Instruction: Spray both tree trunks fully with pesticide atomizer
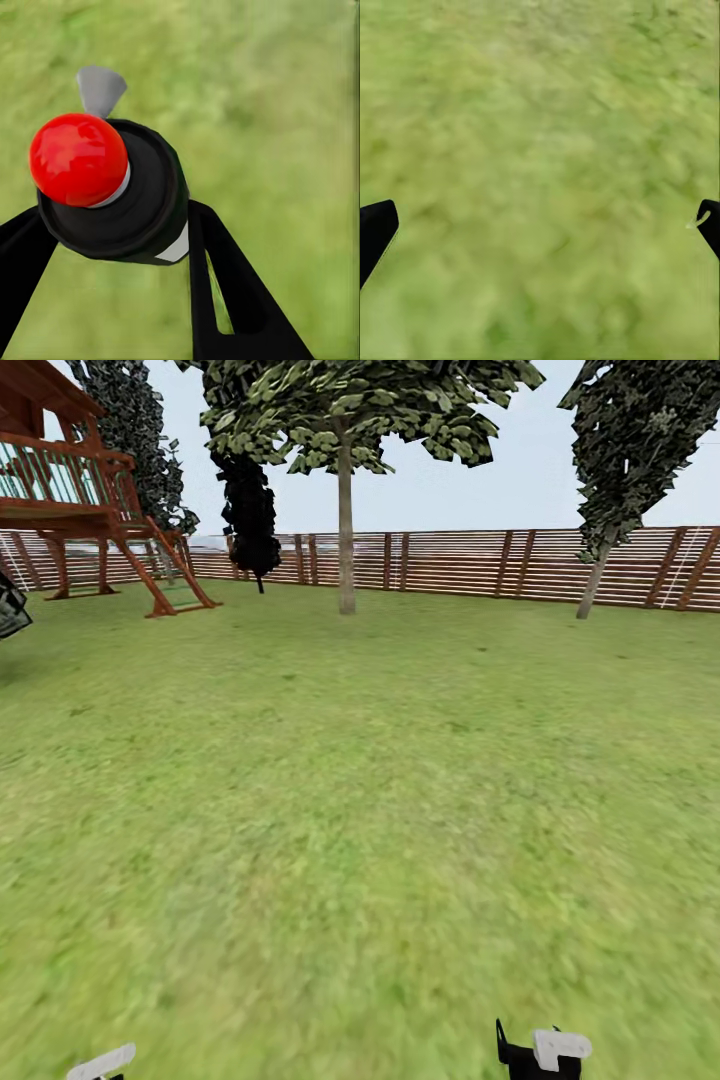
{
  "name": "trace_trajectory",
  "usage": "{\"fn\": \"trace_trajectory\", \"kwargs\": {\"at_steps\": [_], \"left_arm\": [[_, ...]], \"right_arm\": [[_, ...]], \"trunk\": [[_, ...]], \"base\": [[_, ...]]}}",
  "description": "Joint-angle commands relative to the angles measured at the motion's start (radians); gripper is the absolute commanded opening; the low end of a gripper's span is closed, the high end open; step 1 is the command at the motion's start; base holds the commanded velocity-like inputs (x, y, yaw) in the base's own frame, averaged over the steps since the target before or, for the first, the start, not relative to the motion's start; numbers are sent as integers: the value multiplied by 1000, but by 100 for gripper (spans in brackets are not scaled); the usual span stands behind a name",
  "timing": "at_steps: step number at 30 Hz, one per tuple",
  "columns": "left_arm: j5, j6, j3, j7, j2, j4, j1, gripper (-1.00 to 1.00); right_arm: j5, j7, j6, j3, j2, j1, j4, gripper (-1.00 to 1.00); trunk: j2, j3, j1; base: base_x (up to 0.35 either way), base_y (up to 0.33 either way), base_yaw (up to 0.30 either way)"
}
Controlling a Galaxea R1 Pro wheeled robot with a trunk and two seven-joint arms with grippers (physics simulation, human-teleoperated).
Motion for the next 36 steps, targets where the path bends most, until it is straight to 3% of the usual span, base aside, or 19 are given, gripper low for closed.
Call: {"fn": "trace_trajectory", "kwargs": {"at_steps": [1,36], "left_arm": [[-2,-3,5,0,0,0,-1,-100],[-2,-3,5,0,0,0,-1,-100]], "right_arm": [[11,-6,-3,-5,0,-1,1,100],[10,-5,-3,-5,1,-1,1,100]], "trunk": [[0,-1,0],[0,-1,0]], "base": [[340,0,0],[340,0,0]]}}
